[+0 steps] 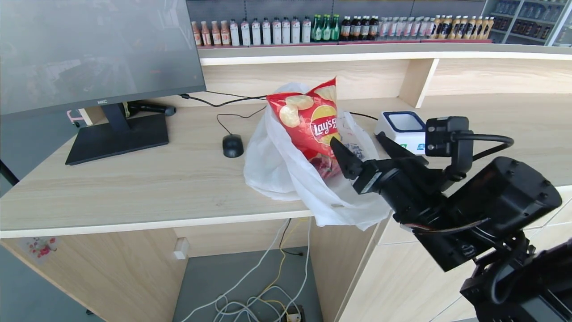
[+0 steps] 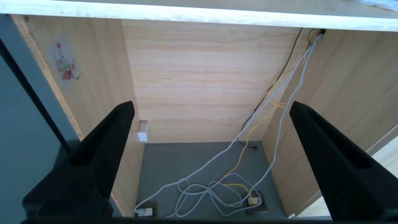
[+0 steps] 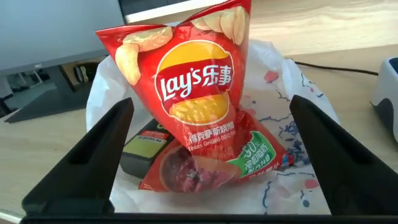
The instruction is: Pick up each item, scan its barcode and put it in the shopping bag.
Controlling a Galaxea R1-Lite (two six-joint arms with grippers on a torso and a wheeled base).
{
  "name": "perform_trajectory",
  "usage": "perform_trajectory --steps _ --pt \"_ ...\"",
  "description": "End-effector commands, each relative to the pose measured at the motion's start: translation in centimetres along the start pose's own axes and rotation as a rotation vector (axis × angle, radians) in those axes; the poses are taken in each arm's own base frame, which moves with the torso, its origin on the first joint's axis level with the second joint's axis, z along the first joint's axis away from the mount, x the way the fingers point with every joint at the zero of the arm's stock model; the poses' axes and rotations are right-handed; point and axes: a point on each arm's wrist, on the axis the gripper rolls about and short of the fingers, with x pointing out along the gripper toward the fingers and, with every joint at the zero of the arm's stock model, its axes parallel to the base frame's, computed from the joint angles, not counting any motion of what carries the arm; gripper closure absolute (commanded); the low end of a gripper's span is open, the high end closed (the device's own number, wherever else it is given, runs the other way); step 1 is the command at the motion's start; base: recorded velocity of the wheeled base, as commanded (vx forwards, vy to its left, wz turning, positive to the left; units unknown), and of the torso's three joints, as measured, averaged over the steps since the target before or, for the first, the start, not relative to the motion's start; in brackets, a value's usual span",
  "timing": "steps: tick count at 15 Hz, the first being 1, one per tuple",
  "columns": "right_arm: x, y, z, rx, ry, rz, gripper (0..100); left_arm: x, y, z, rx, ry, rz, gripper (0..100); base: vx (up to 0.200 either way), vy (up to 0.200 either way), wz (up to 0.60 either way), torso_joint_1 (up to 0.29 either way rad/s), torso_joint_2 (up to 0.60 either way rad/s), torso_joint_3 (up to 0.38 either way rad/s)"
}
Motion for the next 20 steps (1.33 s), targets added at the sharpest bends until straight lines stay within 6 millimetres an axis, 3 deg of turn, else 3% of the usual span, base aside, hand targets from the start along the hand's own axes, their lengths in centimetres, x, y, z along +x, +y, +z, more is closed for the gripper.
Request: perform_trajectory --steps 1,4,6,8,10,12,13,15,17,20 --pt "-4.4 -0.9 3.6 0.007 -0.051 0.014 0 0.0 0.0 0.0 0.0 0.0 0.001 0 0.0 0.0 0.0 0.0 0.0 0.0" --pt "-12.3 -2.9 7.1 -0.008 -0.113 0.044 0 0.0 0.0 0.0 0.0 0.0 0.001 0 0.0 0.0 0.0 0.0 0.0 0.0" --pt "-18.1 -4.5 7.3 -0.007 -0.123 0.068 0 0.0 0.0 0.0 0.0 0.0 -0.001 0 0.0 0.0 0.0 0.0 0.0 0.0" --pt "-20.7 -5.2 9.1 0.016 -0.211 0.068 0 0.0 0.0 0.0 0.0 0.0 -0.001 0 0.0 0.0 0.0 0.0 0.0 0.0" --pt "-24.8 -6.4 8.8 0.0 -0.151 0.081 0 0.0 0.0 0.0 0.0 0.0 -0.001 0 0.0 0.0 0.0 0.0 0.0 0.0" --pt "-28.0 -7.2 6.9 -0.034 -0.03 0.14 0 0.0 0.0 0.0 0.0 0.0 0.001 0 0.0 0.0 0.0 0.0 0.0 0.0" --pt "-30.6 -8.0 4.7 -0.09 0.076 0.152 0 0.0 0.0 0.0 0.0 0.0 -0.001 0 0.0 0.0 0.0 0.0 0.0 0.0" --pt "-32.7 -8.6 2.7 -0.183 0.146 0.207 0 0.0 0.0 0.0 0.0 0.0 0.001 0 0.0 0.0 0.0 0.0 0.0 0.0" --pt "-33.0 -8.6 1.3 -0.226 0.266 0.251 0 0.0 0.0 0.0 0.0 0.0 -0.001 0 0.0 0.0 0.0 0.0 0.0 0.0" --pt "-33.2 -8.6 1.2 -0.223 0.308 0.306 0 0.0 0.0 0.0 0.0 0.0 0.001 0 0.0 0.0 0.0 0.0 0.0 0.0"
